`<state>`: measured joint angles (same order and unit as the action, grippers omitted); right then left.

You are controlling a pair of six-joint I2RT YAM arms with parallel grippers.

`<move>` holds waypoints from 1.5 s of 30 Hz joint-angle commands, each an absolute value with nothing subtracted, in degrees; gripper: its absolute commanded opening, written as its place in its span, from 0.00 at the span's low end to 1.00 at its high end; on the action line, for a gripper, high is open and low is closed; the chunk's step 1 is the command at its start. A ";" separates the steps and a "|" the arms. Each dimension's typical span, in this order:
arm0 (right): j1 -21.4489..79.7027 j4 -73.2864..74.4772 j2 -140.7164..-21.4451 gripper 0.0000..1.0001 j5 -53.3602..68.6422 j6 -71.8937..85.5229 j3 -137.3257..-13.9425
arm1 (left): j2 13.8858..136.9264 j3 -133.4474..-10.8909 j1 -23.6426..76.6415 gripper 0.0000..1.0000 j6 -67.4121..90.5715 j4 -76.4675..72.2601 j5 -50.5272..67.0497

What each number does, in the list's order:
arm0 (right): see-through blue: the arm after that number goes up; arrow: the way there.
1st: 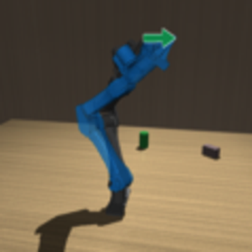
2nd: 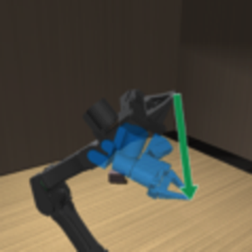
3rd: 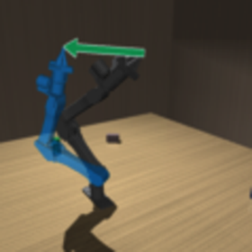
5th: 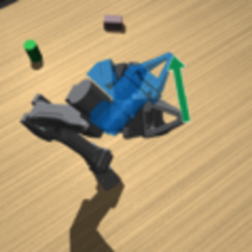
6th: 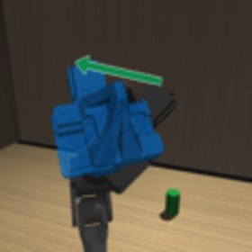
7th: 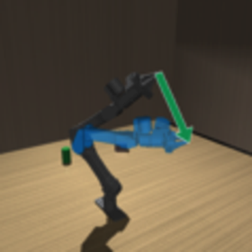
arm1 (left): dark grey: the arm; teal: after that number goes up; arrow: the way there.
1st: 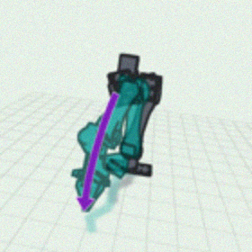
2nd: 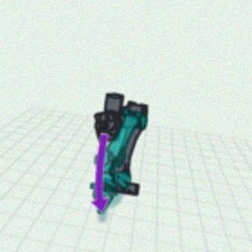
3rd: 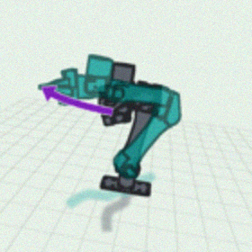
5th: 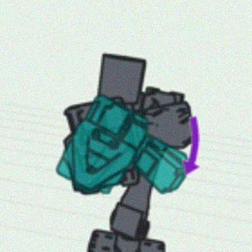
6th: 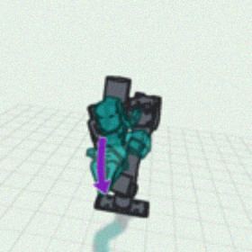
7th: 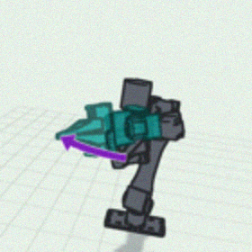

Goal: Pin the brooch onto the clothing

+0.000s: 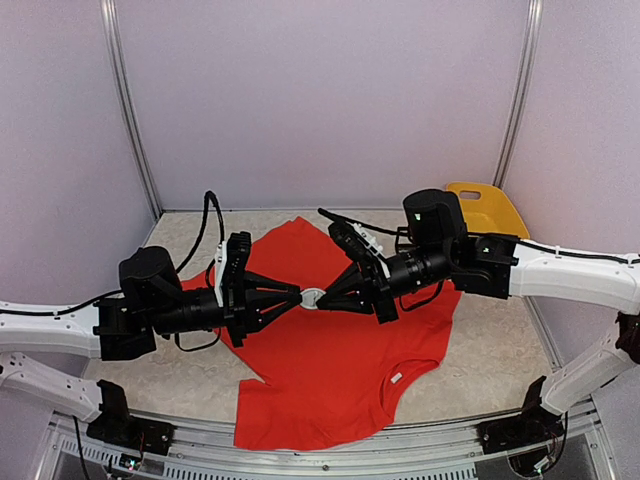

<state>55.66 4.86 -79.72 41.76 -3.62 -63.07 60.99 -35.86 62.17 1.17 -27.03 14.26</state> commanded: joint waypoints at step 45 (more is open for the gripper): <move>55.92 0.13 -83.24 0.14 36.16 -0.17 -64.84 | 62.90 -37.35 64.18 0.00 -2.87 -28.01 20.38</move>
